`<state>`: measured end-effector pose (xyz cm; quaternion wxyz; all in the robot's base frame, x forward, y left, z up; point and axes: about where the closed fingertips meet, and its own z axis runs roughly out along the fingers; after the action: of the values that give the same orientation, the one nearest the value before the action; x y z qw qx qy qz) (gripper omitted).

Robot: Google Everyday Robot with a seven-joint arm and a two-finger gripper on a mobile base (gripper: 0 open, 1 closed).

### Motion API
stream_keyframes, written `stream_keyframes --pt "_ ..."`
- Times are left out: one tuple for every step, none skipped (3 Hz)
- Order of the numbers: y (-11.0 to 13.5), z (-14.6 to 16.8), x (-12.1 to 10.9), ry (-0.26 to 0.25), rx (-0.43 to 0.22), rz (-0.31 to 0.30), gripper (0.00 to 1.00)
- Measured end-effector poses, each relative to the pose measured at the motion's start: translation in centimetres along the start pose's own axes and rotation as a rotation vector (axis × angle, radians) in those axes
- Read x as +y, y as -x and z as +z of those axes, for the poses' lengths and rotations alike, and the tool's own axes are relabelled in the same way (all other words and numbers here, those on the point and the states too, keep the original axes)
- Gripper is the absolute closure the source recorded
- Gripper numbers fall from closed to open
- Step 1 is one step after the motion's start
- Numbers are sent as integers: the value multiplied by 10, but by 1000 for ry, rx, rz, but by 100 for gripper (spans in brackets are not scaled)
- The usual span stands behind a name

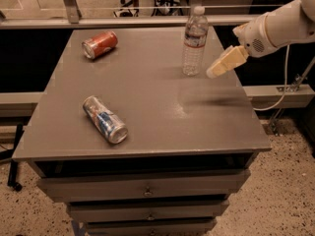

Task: Pick water bottle

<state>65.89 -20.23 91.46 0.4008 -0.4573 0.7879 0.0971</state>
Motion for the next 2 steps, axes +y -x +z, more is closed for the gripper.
stream_keyframes --pt "24 31 -11 72 -206 80 0" --pt "46 51 -10 133 -347 101 0"
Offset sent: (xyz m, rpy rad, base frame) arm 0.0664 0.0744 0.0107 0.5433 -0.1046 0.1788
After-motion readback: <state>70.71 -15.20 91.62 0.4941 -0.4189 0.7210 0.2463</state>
